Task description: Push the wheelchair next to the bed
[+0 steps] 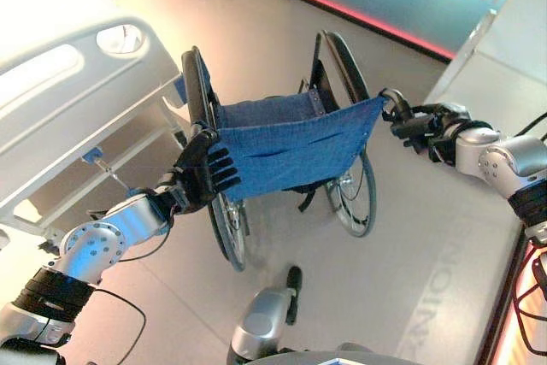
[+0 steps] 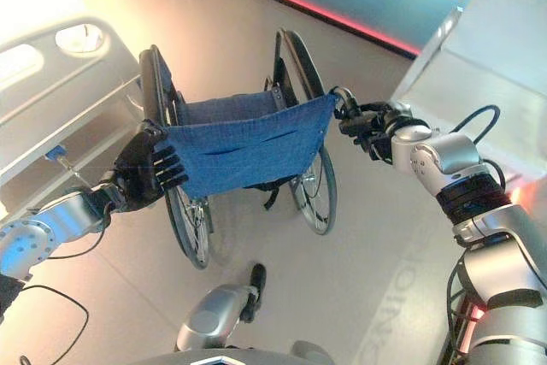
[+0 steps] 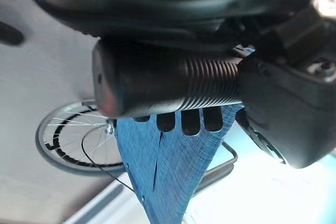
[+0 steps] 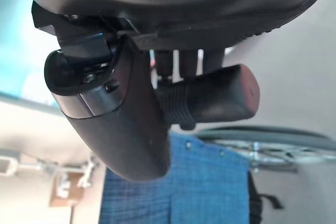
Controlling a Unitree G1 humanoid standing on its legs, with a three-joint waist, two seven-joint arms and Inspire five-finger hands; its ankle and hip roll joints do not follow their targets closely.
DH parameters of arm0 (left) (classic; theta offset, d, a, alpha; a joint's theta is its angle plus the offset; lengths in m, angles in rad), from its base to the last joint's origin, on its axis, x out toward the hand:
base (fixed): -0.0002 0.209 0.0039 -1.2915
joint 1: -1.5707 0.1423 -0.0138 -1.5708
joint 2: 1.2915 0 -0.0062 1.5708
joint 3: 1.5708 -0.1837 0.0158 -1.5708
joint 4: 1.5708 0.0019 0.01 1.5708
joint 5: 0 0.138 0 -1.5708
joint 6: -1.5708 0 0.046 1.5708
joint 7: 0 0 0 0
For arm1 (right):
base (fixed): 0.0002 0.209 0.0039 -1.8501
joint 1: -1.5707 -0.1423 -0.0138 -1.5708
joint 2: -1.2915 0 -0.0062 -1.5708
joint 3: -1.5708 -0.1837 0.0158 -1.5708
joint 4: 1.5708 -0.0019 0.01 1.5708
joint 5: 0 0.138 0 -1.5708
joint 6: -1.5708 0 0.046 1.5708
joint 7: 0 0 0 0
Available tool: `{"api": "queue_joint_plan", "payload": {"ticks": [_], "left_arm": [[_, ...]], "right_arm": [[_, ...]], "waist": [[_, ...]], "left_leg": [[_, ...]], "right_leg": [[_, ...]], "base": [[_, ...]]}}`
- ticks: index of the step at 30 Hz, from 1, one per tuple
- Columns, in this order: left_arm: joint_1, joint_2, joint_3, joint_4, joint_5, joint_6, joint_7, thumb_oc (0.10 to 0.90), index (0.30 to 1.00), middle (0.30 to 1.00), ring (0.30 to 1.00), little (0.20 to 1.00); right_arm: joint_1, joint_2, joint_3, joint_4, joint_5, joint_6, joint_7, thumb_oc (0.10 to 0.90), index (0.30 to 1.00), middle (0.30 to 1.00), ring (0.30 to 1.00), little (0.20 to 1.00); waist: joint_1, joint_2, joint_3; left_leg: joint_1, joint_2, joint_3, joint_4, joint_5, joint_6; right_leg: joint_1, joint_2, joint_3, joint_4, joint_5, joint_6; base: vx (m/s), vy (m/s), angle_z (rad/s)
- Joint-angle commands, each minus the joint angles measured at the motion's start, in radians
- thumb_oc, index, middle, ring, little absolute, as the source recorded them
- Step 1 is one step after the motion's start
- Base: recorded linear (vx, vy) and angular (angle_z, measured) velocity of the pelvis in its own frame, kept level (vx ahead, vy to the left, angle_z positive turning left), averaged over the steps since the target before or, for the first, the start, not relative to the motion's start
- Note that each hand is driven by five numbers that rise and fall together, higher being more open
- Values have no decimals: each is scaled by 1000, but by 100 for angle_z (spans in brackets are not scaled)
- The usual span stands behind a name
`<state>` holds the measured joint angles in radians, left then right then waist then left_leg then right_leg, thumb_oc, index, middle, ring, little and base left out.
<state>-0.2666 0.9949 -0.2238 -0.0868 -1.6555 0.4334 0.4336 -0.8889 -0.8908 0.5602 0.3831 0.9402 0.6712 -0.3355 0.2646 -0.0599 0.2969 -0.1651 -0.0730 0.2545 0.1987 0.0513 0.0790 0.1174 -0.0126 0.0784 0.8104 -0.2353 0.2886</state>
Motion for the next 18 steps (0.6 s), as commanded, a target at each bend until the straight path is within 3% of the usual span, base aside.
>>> {"api": "queue_joint_plan", "payload": {"ticks": [1, 3, 4, 6, 9, 11, 12, 14, 16, 18], "left_arm": [[-221, 41, 247, 34, 47, -164, -87, 400, 300, 300, 300, 300], [-227, 48, 229, 37, 40, -186, -90, 400, 300, 300, 300, 300], [-229, 49, 225, 39, 38, -192, -91, 400, 300, 300, 300, 300], [-250, 47, 200, 45, 23, -229, -81, 400, 300, 300, 300, 300], [-303, 41, 161, 42, 19, -281, -63, 400, 300, 300, 300, 300], [-339, 32, 139, 41, 36, -307, -49, 400, 300, 300, 300, 300], [-363, 31, 133, 37, 40, -310, -31, 400, 300, 300, 300, 300], [-378, 31, 128, 29, 52, -304, -10, 400, 300, 300, 300, 300], [-376, 33, 137, 26, 60, -293, -10, 400, 300, 300, 300, 300], [-359, 30, 145, 19, 67, -291, -25, 400, 300, 300, 300, 300]], "right_arm": [[-22, 16, -1, -92, 9, -70, 85, 400, 300, 300, 300, 300], [-37, 17, 9, -102, 15, -63, 79, 400, 300, 300, 300, 300], [-39, 16, 10, -104, 16, -62, 80, 400, 300, 300, 300, 300], [-48, -4, 16, -100, 7, -79, 105, 400, 300, 300, 300, 300], [-91, -48, 34, -94, 20, -109, 116, 400, 300, 300, 300, 300], [-126, -63, 40, -101, 34, -108, 110, 400, 300, 300, 300, 300], [-140, -64, 28, -124, 47, -86, 102, 400, 300, 300, 300, 300], [-137, -62, 7, -156, 61, -55, 92, 400, 300, 300, 300, 300], [-127, -66, -7, -174, 72, -46, 88, 400, 300, 300, 300, 300], [-121, -82, -11, -180, 88, -45, 97, 400, 300, 300, 300, 300]], "waist": [[-66, 20, -181], [-79, 36, -171], [-83, 37, -168], [-105, 38, -146], [-142, 39, -106], [-172, 41, -82], [-200, 40, -65], [-223, 39, -52], [-227, 34, -53], [-231, 24, -65]], "left_leg": [[-9, -62, -111, -49, 20, -38], [-19, -61, -121, -5, 17, -50], [-23, -62, -125, 8, 14, -54], [-53, -66, -155, 91, 30, -77], [-46, -84, -203, 121, -17, -84], [15, -82, -228, 92, -88, -83], [84, -70, -246, 61, -142, -79], [150, -49, -272, 54, -197, -74], [167, -36, -272, 65, -210, -71], [170, 0, -280, 134, -171, -90]], "right_leg": [[-19, 117, -145, -251, 309, -124], [-35, 85, -175, -398, 178, -190], [-33, 81, -181, -424, 158, -199], [-33, 53, -168, -612, 131, -242], [-91, -11, -137, -764, 246, -222], [-172, -75, -124, -798, 337, -171], [-262, -125, -117, -818, 406, -124], [-323, -135, -109, -805, 436, -102], [-325, -124, -120, -780, 414, -108], [-309, -105, -135, -745, 393, -135]], "base": [[499, 106, 20], [372, 51, 10], [175, -26, 15], [230, -64, 36], [142, -73, 66], [273, -188, 91], [406, -238, 66], [520, -281, 16], [434, -240, -1], [520, -292, 26]]}}
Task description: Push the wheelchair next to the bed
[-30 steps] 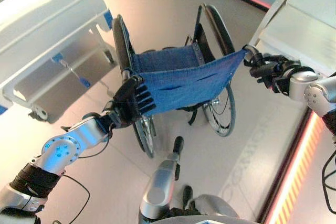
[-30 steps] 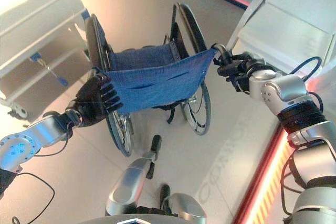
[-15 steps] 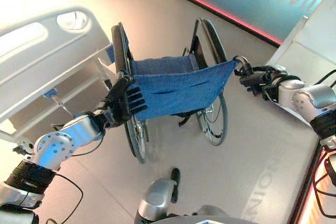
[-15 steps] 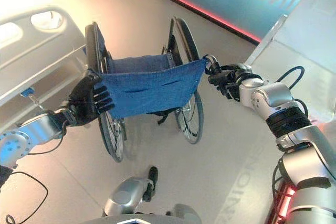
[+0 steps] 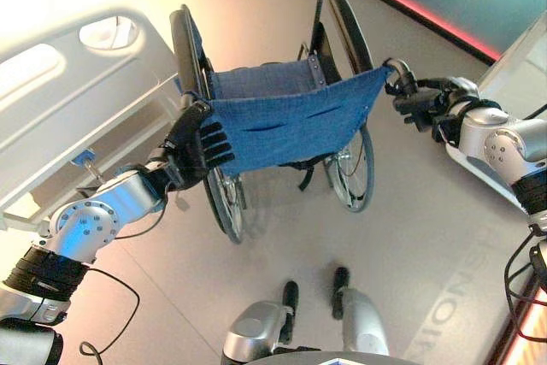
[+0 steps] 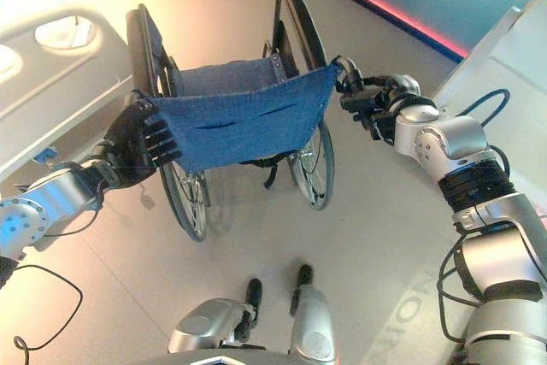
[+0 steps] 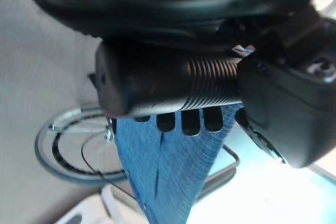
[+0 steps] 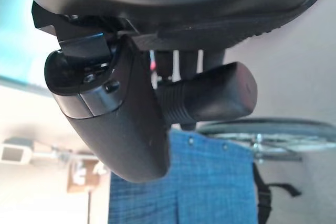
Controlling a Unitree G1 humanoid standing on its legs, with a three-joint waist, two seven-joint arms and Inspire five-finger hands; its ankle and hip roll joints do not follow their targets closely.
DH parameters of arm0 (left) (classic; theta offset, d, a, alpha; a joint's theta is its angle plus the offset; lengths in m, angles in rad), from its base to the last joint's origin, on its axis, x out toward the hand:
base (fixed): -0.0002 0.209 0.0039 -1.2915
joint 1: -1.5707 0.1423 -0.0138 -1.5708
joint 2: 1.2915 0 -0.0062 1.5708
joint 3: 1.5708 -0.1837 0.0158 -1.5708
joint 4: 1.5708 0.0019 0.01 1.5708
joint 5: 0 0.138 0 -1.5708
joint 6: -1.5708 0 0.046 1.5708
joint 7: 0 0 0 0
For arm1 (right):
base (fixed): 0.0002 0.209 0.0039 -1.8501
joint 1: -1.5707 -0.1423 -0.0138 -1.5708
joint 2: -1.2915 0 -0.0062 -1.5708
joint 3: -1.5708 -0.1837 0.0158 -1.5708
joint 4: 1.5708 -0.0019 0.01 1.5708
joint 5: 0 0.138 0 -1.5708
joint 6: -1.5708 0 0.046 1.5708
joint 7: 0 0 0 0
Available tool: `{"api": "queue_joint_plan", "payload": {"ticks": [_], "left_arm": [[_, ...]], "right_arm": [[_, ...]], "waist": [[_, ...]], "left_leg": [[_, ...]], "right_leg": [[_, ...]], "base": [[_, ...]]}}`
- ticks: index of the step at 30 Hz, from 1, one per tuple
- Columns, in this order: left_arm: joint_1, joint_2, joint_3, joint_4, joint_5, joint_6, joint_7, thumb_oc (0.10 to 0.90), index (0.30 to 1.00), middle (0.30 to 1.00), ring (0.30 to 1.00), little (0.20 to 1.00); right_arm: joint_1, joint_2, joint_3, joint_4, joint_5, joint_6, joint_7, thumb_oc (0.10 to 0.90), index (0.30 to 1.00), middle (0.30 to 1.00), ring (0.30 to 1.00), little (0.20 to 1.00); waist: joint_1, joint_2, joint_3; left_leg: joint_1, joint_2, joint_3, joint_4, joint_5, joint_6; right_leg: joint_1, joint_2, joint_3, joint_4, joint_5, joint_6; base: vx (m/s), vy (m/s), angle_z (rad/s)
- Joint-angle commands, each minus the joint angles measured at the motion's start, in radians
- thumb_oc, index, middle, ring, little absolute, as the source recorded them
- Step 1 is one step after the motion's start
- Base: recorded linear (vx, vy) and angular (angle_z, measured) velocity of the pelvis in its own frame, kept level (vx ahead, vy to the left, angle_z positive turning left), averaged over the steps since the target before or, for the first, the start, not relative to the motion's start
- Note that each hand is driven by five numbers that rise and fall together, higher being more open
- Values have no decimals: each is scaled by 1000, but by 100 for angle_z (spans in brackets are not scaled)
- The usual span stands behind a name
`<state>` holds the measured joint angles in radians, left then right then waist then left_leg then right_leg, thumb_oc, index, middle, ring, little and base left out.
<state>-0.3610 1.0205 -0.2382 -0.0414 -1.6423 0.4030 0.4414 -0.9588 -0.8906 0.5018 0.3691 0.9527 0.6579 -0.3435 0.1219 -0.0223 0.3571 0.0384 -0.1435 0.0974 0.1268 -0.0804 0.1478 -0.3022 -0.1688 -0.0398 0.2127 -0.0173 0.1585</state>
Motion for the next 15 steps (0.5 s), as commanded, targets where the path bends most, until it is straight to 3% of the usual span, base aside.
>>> {"api": "queue_joint_plan", "payload": {"ticks": [1, 4, 6, 7, 10, 12, 13, 15], "left_arm": [[-250, 4, 162, -28, 45, -267, -45, 400, 300, 300, 300, 300], [-230, 6, 173, -39, 47, -277, -48, 400, 300, 300, 300, 300], [-194, 6, 195, -62, 58, -277, -56, 400, 300, 300, 300, 300], [-187, 6, 201, -68, 57, -277, -56, 400, 300, 300, 300, 300], [-171, 1, 213, -78, 55, -273, -54, 400, 300, 300, 300, 300], [-166, -3, 213, -76, 61, -257, -51, 400, 300, 300, 300, 300], [-161, -6, 211, -74, 60, -252, -58, 400, 300, 300, 300, 300], [-150, -15, 205, -74, 63, -259, -69, 400, 300, 300, 300, 300]], "right_arm": [[-47, -88, 46, -170, 89, -24, 104, 400, 300, 300, 300, 300], [-33, -97, 58, -182, 103, -14, 109, 400, 300, 300, 300, 300], [-16, -120, 73, -204, 109, -30, 116, 400, 300, 300, 300, 300], [-10, -127, 72, -212, 115, -33, 114, 400, 300, 300, 300, 300], [18, -125, 51, -245, 114, -28, 95, 400, 300, 300, 300, 300], [27, -103, 45, -264, 111, -15, 71, 400, 300, 300, 300, 300], [29, -94, 50, -269, 121, -14, 48, 400, 300, 300, 300, 300], [34, -88, 58, -265, 130, -21, 27, 400, 300, 300, 300, 300]], "waist": [[-95, -18, -135], [-99, -35, -141], [-92, -55, -143], [-90, -56, -143], [-81, -51, -137], [-72, -39, -137], [-64, -24, -139], [-51, -5, -137]], "left_leg": [[-34, 102, -137, 276, 12, -181], [-90, 140, -140, 508, 127, -219], [-172, 106, -151, 717, 154, -212], [-190, 101, -150, 728, 153, -208], [-235, 94, -136, 642, 129, -187], [-221, 100, -106, 472, 133, -189], [-212, 116, -66, 311, 163, -200], [-229, 135, -37, 168, 227, -223]], "right_leg": [[116, 70, -22, -122, 154, -30], [149, 83, -51, -119, 132, -82], [191, 96, -64, -120, 116, -113], [199, 101, -63, -119, 111, -118], [243, 130, -60, -115, 84, -128], [289, 156, -56, -122, 56, -123], [324, 178, -58, -133, 32, -121], [363, 202, -58, -140, 4, -128]], "base": [[456, -270, 48], [314, -252, 68], [362, -222, 55], [303, -126, -1], [313, -50, -8], [369, 45, 22], [382, 111, 24], [379, 132, 18]]}}
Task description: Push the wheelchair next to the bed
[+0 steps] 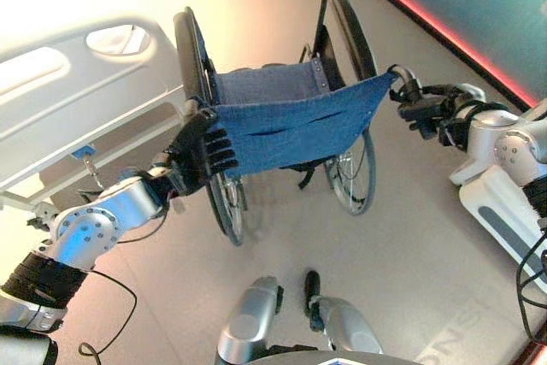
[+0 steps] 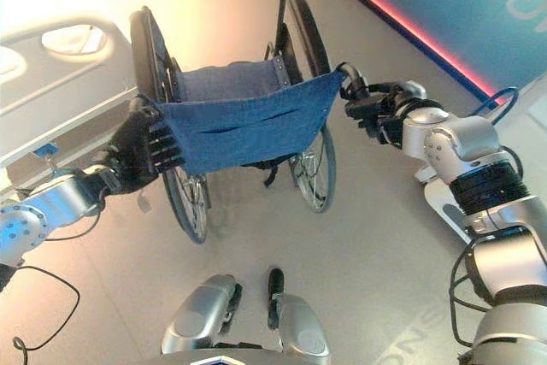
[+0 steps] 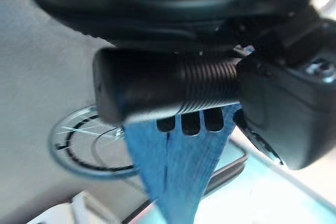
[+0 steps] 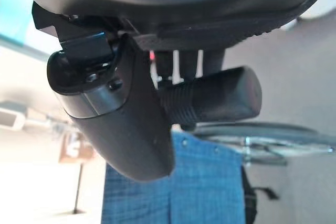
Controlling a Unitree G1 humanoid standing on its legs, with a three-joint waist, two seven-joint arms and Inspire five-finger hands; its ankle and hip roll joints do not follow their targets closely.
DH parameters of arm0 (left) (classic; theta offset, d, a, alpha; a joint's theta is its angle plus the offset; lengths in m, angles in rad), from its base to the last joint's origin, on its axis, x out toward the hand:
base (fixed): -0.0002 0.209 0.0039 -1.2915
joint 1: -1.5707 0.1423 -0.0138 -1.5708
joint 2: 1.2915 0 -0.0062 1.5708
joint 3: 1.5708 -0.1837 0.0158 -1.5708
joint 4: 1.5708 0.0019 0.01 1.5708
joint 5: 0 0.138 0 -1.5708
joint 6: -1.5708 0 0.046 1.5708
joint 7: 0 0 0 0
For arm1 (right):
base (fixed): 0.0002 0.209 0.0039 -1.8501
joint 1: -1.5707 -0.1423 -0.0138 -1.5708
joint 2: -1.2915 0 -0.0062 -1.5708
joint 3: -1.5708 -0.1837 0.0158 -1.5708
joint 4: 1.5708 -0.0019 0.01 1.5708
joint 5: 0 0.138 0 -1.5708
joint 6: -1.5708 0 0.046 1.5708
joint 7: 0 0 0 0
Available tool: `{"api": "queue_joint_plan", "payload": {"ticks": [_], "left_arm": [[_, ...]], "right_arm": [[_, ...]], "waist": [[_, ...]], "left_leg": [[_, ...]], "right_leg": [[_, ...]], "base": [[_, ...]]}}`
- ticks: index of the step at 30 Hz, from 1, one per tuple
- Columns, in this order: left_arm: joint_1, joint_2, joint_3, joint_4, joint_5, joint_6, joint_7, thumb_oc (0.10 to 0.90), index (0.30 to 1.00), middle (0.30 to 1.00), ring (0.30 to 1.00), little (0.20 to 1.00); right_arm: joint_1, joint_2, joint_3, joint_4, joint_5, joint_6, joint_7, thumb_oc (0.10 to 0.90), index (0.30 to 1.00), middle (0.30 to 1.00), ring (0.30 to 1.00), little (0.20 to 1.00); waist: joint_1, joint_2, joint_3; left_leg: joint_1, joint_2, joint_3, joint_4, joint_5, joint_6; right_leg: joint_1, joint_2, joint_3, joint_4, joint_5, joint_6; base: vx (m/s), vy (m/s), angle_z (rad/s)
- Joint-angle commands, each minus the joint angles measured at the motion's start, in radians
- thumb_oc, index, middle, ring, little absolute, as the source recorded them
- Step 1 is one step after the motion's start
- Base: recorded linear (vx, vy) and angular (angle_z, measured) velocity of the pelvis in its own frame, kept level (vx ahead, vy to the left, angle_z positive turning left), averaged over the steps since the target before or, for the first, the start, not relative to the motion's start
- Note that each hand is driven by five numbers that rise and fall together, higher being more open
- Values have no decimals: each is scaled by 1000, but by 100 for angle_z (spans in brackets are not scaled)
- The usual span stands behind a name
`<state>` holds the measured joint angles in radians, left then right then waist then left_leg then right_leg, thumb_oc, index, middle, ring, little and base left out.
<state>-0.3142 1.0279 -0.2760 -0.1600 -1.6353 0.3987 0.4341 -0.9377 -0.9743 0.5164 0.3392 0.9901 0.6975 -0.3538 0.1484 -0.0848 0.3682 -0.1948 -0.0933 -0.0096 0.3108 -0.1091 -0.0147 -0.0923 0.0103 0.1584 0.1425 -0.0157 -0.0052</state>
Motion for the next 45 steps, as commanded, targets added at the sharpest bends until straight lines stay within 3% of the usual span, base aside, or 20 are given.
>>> {"api": "queue_joint_plan", "payload": {"ticks": [1, 3, 4, 5, 14, 30, 35, 45], "left_arm": [[-177, -35, 246, 41, 62, -258, -74, 400, 300, 300, 300, 300], [-153, -46, 254, 41, 77, -270, -80, 400, 300, 300, 300, 300], [-150, -49, 262, 42, 82, -265, -78, 400, 300, 300, 300, 300], [-153, -46, 273, 44, 91, -251, -77, 400, 300, 300, 300, 300], [-255, -40, 211, 90, 82, -230, -69, 400, 300, 300, 300, 300], [-249, -33, 167, -3, 104, -252, 10, 400, 300, 300, 300, 300], [-282, -44, 110, 5, 110, -262, 6, 400, 300, 300, 300, 300], [-317, -23, 84, -12, 105, -244, 33, 400, 300, 300, 300, 300]], "right_arm": [[30, 8, 44, -222, 85, -69, 35, 400, 300, 300, 300, 300], [53, 28, 51, -211, 64, -83, 58, 400, 300, 300, 300, 300], [56, 32, 51, -207, 59, -86, 68, 400, 300, 300, 300, 300], [65, 42, 50, -204, 57, -96, 77, 400, 300, 300, 300, 300], [140, 34, -7, -249, 146, -99, 66, 400, 300, 300, 300, 300], [299, 10, -37, -536, 308, -135, 9, 400, 300, 300, 300, 300], [293, 32, -12, -540, 284, -148, -14, 400, 300, 300, 300, 300], [265, 29, 27, -544, 358, -176, -40, 400, 300, 300, 300, 300]], "waist": [[-58, 72, -146], [-36, 81, -145], [-33, 77, -148], [-36, 74, -158], [-58, 82, -180], [-101, 81, -186], [-108, 85, -183], [-117, 88, -178]], "left_leg": [[-21, 90, 61, -119, 310, -77], [-42, 86, 0, -149, 341, -82], [-33, 82, -10, -150, 317, -74], [-8, 76, 3, -160, 266, -58], [19, 35, 29, -159, 199, -31], [58, 18, 36, -194, 177, -9], [73, 20, 37, -209, 179, -8], [93, 20, 31, -206, 164, -2]], "right_leg": [[189, 42, -244, -75, -24, 30], [220, 52, -210, -62, -61, 22], [219, 44, -204, -56, -64, 27], [224, 36, -200, -37, -84, 37], [214, 3, -237, -12, -99, 42], [188, -21, -225, -37, -67, 63], [182, -27, -229, -39, -58, 68], [152, -35, -230, -20, -55, 71]], "base": [[297, 117, 2], [321, 143, -37], [320, 168, -78], [182, 105, -76], [107, 111, -37], [-18, 27, -7], [0, 0, 0], [33, 23, -1]]}}
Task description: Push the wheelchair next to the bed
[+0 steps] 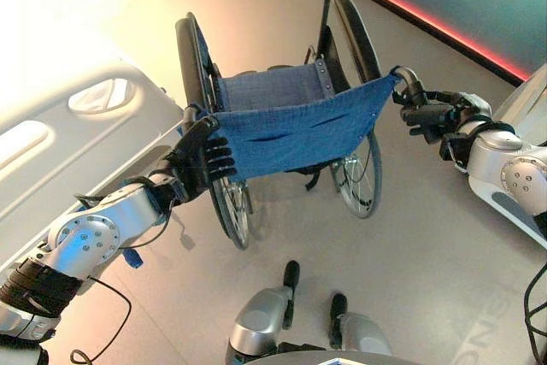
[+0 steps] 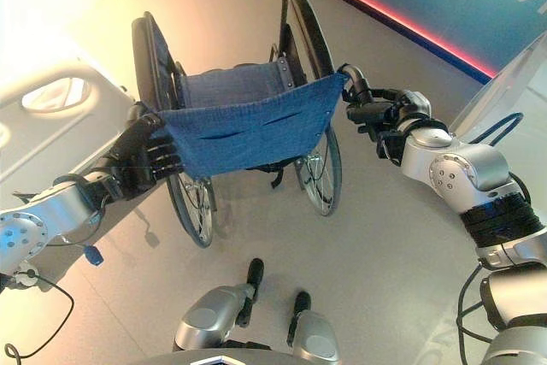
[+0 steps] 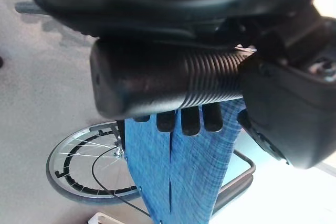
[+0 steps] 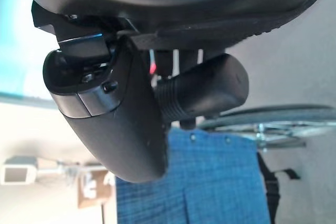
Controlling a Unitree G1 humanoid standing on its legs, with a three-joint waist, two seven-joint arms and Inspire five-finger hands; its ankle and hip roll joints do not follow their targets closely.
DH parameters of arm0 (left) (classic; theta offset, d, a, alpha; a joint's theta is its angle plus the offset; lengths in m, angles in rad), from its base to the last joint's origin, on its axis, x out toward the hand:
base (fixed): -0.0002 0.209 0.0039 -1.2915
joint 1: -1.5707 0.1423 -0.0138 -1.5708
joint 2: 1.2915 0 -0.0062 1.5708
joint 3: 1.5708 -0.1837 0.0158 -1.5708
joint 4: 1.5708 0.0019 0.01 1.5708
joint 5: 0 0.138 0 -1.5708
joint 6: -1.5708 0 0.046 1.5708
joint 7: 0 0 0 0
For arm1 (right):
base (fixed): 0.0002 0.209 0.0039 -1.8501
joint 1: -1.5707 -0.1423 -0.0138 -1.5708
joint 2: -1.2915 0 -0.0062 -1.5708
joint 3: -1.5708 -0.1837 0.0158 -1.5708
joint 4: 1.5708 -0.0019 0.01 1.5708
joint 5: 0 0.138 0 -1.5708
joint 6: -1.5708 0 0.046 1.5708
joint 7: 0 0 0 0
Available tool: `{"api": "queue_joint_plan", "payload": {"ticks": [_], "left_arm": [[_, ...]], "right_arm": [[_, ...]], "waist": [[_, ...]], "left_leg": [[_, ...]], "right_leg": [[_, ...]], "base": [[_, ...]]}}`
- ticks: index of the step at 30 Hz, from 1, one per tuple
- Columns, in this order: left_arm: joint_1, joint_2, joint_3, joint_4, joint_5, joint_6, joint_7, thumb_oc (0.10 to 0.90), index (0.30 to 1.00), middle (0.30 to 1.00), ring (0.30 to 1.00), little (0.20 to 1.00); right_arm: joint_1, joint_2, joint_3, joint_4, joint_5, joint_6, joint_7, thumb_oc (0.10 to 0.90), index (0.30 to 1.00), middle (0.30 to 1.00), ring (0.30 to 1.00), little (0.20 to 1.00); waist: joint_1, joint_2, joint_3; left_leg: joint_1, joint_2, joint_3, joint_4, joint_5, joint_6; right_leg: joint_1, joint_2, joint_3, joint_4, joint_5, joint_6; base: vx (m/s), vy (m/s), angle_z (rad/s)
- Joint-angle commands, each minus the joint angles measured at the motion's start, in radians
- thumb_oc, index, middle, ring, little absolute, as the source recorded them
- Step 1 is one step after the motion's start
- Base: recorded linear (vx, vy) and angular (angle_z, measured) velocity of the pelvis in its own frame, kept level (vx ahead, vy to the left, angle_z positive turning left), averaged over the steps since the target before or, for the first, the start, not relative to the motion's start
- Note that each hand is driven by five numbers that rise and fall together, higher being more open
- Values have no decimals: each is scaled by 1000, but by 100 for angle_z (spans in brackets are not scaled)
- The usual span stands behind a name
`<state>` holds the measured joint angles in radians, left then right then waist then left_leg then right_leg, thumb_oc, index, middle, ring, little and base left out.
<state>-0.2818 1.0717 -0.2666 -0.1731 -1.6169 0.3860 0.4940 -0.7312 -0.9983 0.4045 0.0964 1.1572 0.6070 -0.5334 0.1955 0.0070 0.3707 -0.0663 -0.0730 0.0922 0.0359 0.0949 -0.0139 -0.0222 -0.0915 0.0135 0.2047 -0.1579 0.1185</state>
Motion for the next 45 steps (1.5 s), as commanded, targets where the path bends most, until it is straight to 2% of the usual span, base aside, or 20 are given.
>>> {"api": "queue_joint_plan", "payload": {"ticks": [1, 10, 12, 15, 18, 22, 23, 24, 25, 28, 30, 34, 37, 38, 40, 41, 42, 43, 44, 45], "left_arm": [[-353, -66, 71, 3, 88, -229, -26, 400, 300, 300, 300, 300], [-403, -83, 19, 35, 108, -216, -11, 400, 300, 300, 300, 300], [-417, -78, 8, 46, 102, -221, -14, 400, 300, 300, 300, 300], [-424, -75, 15, 51, 103, -215, -1, 400, 300, 300, 300, 300], [-415, -76, 33, 47, 96, -209, 21, 400, 300, 300, 300, 300], [-414, -80, 43, 47, 99, -202, 56, 400, 300, 300, 300, 300], [-421, -85, 32, 53, 100, -217, 63, 400, 300, 300, 300, 300], [-423, -86, 27, 57, 101, -222, 64, 400, 300, 300, 300, 300], [-426, -95, 18, 74, 111, -235, 56, 400, 300, 300, 300, 300], [-431, -104, 4, 92, 121, -235, 53, 400, 300, 300, 300, 300], [-434, -112, 4, 106, 129, -218, 48, 400, 300, 300, 300, 300], [-437, -131, -2, 130, 135, -224, 25, 400, 300, 300, 300, 300], [-430, -127, -3, 129, 106, -239, 33, 400, 300, 300, 300, 300], [-426, -123, -1, 127, 101, -242, 32, 400, 300, 300, 300, 300], [-396, -112, 19, 106, 96, -244, 16, 400, 300, 300, 300, 300], [-379, -101, 35, 90, 84, -243, 9, 400, 300, 300, 300, 300], [-366, -97, 45, 76, 77, -243, 8, 400, 300, 300, 300, 300], [-359, -95, 50, 72, 74, -242, 7, 400, 300, 300, 300, 300], [-328, -92, 70, 53, 74, -238, 5, 400, 300, 300, 300, 300], [-326, -92, 70, 51, 75, -238, 6, 400, 300, 300, 300, 300]], "right_arm": [[57, 54, 139, -302, 195, -87, 137, 400, 300, 300, 300, 300], [29, 80, 167, -291, 202, -102, 99, 400, 300, 300, 300, 300], [22, 79, 168, -289, 207, -108, 98, 400, 300, 300, 300, 300], [18, 91, 181, -292, 208, -123, 95, 400, 300, 300, 300, 300], [12, 102, 194, -295, 212, -120, 94, 400, 300, 300, 300, 300], [0, 115, 210, -280, 204, -112, 107, 400, 300, 300, 300, 300], [-1, 108, 213, -275, 197, -117, 119, 400, 300, 300, 300, 300], [0, 106, 215, -273, 194, -120, 125, 400, 300, 300, 300, 300], [2, 100, 220, -269, 190, -129, 136, 400, 300, 300, 300, 300], [12, 93, 219, -281, 198, -122, 133, 400, 300, 300, 300, 300], [26, 90, 202, -291, 203, -109, 129, 400, 300, 300, 300, 300], [22, 90, 195, -280, 215, -100, 130, 400, 300, 300, 300, 300], [-12, 67, 210, -258, 248, -73, 137, 400, 300, 300, 300, 300], [-13, 60, 214, -260, 248, -74, 141, 400, 300, 300, 300, 300], [-3, 29, 220, -281, 244, -83, 152, 400, 300, 300, 300, 300], [9, 5, 211, -298, 256, -89, 152, 400, 300, 300, 300, 300], [21, -10, 204, -314, 266, -95, 148, 400, 300, 300, 300, 300], [28, -15, 200, -320, 268, -97, 147, 400, 300, 300, 300, 300], [58, -12, 179, -343, 256, -90, 139, 400, 300, 300, 300, 300], [61, -12, 178, -344, 256, -89, 139, 400, 300, 300, 300, 300]], "waist": [[-164, -4, -179], [-180, 8, -168], [-182, 11, -160], [-179, 13, -140], [-174, 17, -137], [-188, 5, -136], [-206, -4, -132], [-214, -3, -128], [-239, -7, -120], [-275, -14, -115], [-296, -13, -115], [-311, -21, -137], [-329, -19, -177], [-327, -29, -178], [-309, -60, -171], [-294, -74, -159], [-281, -78, -146], [-275, -82, -140], [-247, -83, -116], [-245, -83, -113]], "left_leg": [[-34, -1, -71, 70, -42, -2], [-3, -14, -72, 74, -70, 26], [-11, -16, -69, 90, -79, 34], [-5, -17, -43, 105, -89, 53], [16, -10, -16, 105, -94, 52], [61, -26, -15, 112, -120, 37], [82, -44, -17, 118, -143, 33], [92, -46, -19, 122, -154, 33], [126, -56, -21, 125, -187, 32], [179, -61, -32, 136, -242, 32], [213, -45, -36, 150, -277, 38], [236, -26, -38, 194, -313, 34], [258, 75, -45, 359, -107, -51], [237, 81, -42, 447, -50, -64], [110, 72, -55, 735, 22, -82], [18, 59, -66, 833, 30, -72], [-45, 56, -62, 861, 12, -59], [-74, 51, -59, 852, 9, -53], [-143, 47, -47, 770, -12, -33], [-137, 47, -45, 768, -15, -33]], "right_leg": [[79, 66, -86, -79, 86, -52], [38, 62, -78, -15, 67, -50], [19, 73, -76, 45, 41, -53], [-61, 86, -114, 258, 68, -25], [-85, 77, -150, 330, 85, -14], [-74, 69, -164, 136, 97, -28], [-105, 41, -161, 38, 150, -17], [-107, 35, -165, 10, 170, -10], [-148, 12, -144, -59, 258, 21], [-212, -25, -97, -150, 375, 57], [-244, -23, -71, -136, 387, 57], [-241, -6, -78, -96, 352, 43], [-226, 39, -122, -47, 292, -28], [-208, 39, -123, -55, 285, -43], [-144, 44, -128, -64, 255, -82], [-110, 44, -124, -64, 242, -94], [-82, 51, -124, -65, 231, -98], [-68, 51, -122, -66, 226, -99], [-13, 64, -114, -67, 211, -93], [-9, 64, -112, -67, 208, -93]], "base": [[57, 45, 0], [99, 86, 1], [70, 101, 1], [83, 102, -6], [146, 69, -18], [275, -12, -24], [261, -51, 9], [416, -93, 25], [340, -85, 17], [443, -135, 13], [491, -148, 67], [413, -128, 65], [355, -143, 54], [280, -214, 32], [376, -247, 14], [366, -171, -1], [242, -92, -3], [384, -38, -19], [306, -8, -29], [506, 63, -44]]}}
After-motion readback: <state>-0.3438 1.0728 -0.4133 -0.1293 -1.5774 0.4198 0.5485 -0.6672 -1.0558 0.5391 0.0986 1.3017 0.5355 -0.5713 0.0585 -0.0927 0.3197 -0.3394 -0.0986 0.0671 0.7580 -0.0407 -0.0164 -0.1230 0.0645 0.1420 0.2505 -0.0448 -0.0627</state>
